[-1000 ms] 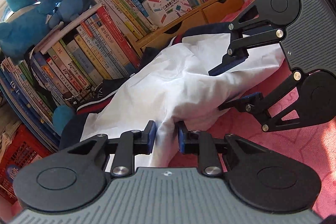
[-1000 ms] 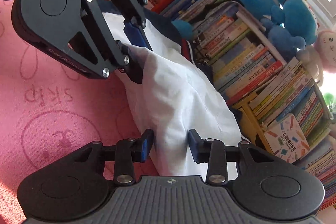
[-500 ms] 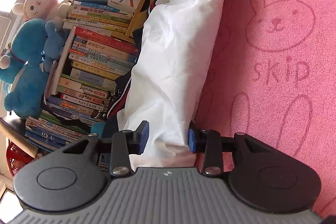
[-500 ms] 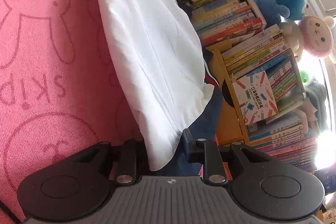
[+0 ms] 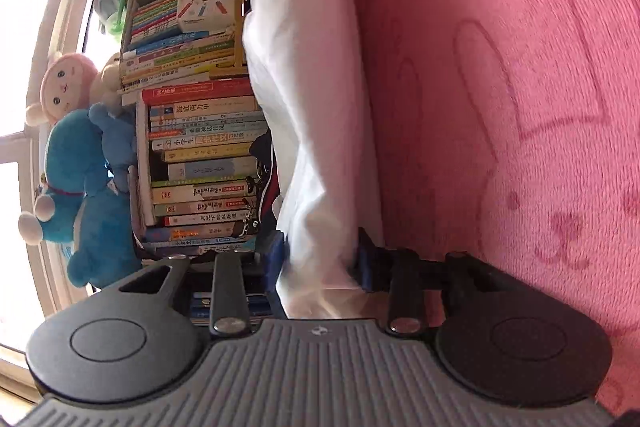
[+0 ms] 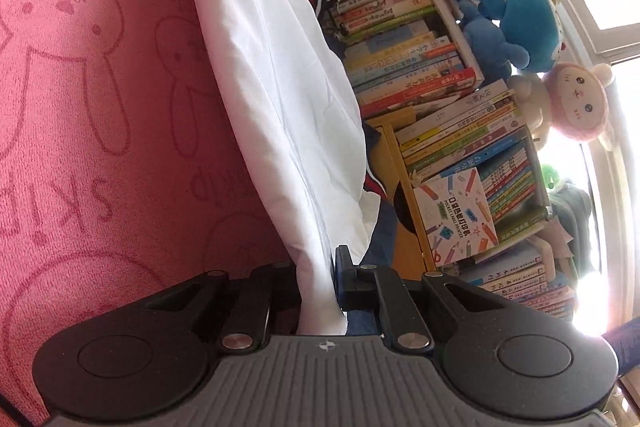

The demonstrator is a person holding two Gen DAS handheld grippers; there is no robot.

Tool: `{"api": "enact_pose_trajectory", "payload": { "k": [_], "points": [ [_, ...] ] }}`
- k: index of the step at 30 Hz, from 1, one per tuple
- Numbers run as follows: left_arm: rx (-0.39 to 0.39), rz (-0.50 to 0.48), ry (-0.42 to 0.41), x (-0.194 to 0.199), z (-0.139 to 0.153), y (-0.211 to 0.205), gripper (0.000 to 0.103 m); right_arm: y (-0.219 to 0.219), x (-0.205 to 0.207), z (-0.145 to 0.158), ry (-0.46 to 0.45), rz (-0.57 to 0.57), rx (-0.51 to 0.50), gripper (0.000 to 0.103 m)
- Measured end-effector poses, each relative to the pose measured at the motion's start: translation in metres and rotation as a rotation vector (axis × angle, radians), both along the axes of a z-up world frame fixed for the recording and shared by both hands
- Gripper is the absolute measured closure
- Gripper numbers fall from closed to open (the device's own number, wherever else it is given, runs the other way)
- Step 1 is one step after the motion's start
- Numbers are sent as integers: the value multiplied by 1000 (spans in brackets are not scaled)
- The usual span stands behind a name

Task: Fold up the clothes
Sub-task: 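Lift the jacket high by the hem with both tools, then lower the jacket onto the bed and open both tools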

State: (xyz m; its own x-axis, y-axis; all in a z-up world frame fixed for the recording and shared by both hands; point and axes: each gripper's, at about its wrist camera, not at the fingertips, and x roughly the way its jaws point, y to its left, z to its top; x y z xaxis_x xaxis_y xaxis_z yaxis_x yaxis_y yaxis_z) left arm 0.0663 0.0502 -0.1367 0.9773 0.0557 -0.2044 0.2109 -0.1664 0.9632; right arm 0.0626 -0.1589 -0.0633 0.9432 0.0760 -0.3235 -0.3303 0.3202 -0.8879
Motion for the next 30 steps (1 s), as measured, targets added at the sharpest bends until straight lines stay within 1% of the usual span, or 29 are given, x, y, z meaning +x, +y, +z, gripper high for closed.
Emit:
{"api": "enact_pose_trajectory", "payload": {
  "k": [2, 3, 4, 7, 9, 10, 11, 15, 18, 20, 21, 23, 25, 26, 27, 28, 29, 30],
  "points": [
    [-14, 24, -7, 3, 2, -1, 89, -4, -6, 8, -8, -1, 24, 92],
    [-31, 34, -16, 2, 5, -2, 93, -6, -9, 12, -11, -2, 35, 93],
    [-58, 47, -22, 1, 10, -4, 95, -8, -12, 17, -15, -2, 47, 93],
    [-198, 93, 0, -11, 41, -8, 96, -13, -21, 29, -26, -4, 82, 94],
    [-301, 105, 40, -26, 66, -9, 96, -17, -27, 37, -34, -5, 106, 94],
    [-334, 107, 56, -34, 76, -9, 96, -19, -30, 42, -38, -5, 118, 94],
    [-361, 104, 69, -44, 84, -9, 96, -20, -43, 50, -37, 4, 133, 94],
    [-417, 90, 135, -88, 97, -9, 95, -32, -90, 69, 3, 28, 186, 93],
    [-409, 98, 212, -116, 85, -8, 94, -42, -121, 60, 71, 7, 189, 93],
    [-386, 118, 237, -129, 72, -2, 92, -48, -141, 52, 117, -9, 190, 91],
    [-381, 128, 244, -134, 67, 3, 90, -55, -147, 51, 131, -44, 219, 91],
    [-398, 169, 256, -141, 65, 14, 86, -69, -157, 49, 155, -125, 285, 86],
    [-431, 225, 262, -148, 67, 26, 83, -84, -167, 46, 179, -205, 351, 69],
    [-458, 267, 261, -151, 70, 33, 82, -91, -172, 45, 190, -246, 384, 65],
    [-491, 313, 255, -152, 73, 40, 81, -98, -177, 44, 202, -286, 417, 57],
    [-543, 363, 246, -154, 79, 48, 81, -106, -182, 43, 214, -327, 450, 52],
    [-599, 415, 235, -156, 85, 57, 81, -113, -187, 42, 225, -367, 483, 52],
    [-675, 472, 224, -159, 92, 66, 80, -124, -193, 44, 223, -423, 563, 52]
  ]
}}
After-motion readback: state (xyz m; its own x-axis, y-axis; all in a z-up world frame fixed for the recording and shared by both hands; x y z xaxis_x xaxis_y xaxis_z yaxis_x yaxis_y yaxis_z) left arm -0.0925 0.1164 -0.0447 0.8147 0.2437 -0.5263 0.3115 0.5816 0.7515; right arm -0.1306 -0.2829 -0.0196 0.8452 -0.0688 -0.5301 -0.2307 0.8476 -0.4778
